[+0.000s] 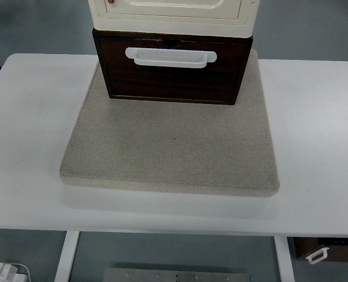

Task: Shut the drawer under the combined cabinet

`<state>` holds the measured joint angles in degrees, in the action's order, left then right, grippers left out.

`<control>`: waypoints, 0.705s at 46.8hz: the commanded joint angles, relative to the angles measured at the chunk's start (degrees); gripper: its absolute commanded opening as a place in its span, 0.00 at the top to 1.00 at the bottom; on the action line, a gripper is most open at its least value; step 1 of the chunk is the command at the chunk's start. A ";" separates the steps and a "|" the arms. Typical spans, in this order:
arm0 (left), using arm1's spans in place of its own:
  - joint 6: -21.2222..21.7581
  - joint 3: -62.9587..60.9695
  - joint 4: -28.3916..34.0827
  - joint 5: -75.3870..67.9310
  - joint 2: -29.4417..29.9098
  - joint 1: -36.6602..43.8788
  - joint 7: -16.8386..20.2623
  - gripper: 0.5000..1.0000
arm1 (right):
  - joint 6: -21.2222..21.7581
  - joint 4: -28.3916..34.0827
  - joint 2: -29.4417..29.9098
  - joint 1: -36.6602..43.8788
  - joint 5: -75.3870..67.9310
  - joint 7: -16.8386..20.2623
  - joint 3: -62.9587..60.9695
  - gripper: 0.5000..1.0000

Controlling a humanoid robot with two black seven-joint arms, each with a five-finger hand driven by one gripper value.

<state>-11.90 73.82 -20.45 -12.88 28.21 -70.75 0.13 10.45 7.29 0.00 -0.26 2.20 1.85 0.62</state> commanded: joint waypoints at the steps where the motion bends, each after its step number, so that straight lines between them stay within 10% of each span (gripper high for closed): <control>1: 0.12 0.00 0.68 2.33 -0.17 2.54 -0.56 0.00 | 0.01 0.00 0.00 0.00 0.00 0.00 0.00 0.10; 33: -2.07 0.00 4.46 13.50 -12.47 9.93 -1.36 0.00 | 0.01 0.00 0.00 0.00 0.00 0.00 -0.09 0.10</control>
<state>-13.98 73.83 -16.03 0.61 16.98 -60.83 -1.38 10.46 7.29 0.00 -0.28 2.20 1.86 0.58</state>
